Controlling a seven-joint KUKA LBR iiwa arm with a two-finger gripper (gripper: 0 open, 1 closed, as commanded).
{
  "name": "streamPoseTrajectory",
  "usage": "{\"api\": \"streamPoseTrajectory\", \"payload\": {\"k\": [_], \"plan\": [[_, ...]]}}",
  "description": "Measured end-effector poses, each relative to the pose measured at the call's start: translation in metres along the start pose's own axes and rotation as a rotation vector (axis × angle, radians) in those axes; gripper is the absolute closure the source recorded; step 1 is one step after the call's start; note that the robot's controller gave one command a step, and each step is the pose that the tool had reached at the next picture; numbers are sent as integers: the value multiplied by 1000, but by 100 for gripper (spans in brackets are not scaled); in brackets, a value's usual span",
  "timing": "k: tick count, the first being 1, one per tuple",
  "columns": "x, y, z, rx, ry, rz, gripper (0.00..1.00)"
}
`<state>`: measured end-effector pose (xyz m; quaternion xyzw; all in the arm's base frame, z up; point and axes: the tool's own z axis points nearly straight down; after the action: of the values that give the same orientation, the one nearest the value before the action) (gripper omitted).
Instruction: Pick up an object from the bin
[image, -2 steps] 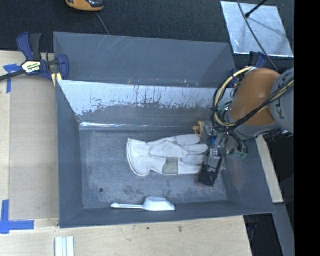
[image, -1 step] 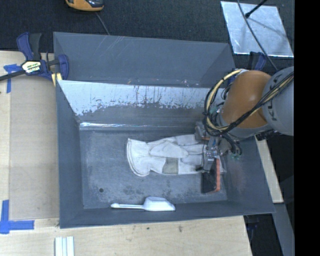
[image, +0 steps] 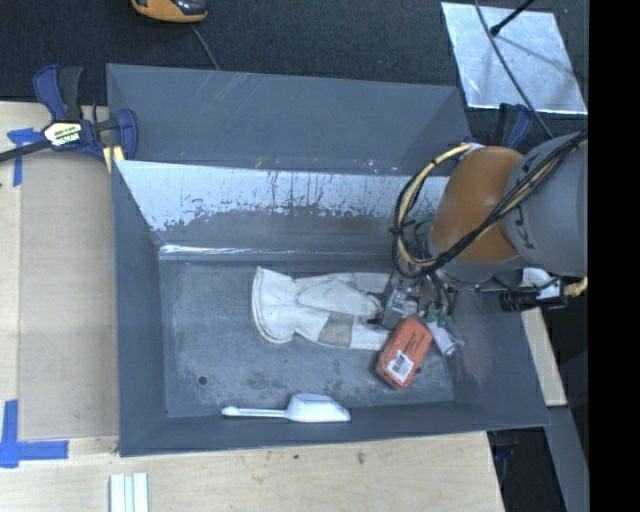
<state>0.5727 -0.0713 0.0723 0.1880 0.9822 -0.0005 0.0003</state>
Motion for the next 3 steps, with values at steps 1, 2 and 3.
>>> {"api": "streamPoseTrajectory", "payload": {"k": [1, 2, 3], "plan": [[0, 0, 0, 0, 0, 0, 100], [6, -6, -45, 0, 4, 20, 100], [5, 17, -114, 0, 1, -23, 100]]}}
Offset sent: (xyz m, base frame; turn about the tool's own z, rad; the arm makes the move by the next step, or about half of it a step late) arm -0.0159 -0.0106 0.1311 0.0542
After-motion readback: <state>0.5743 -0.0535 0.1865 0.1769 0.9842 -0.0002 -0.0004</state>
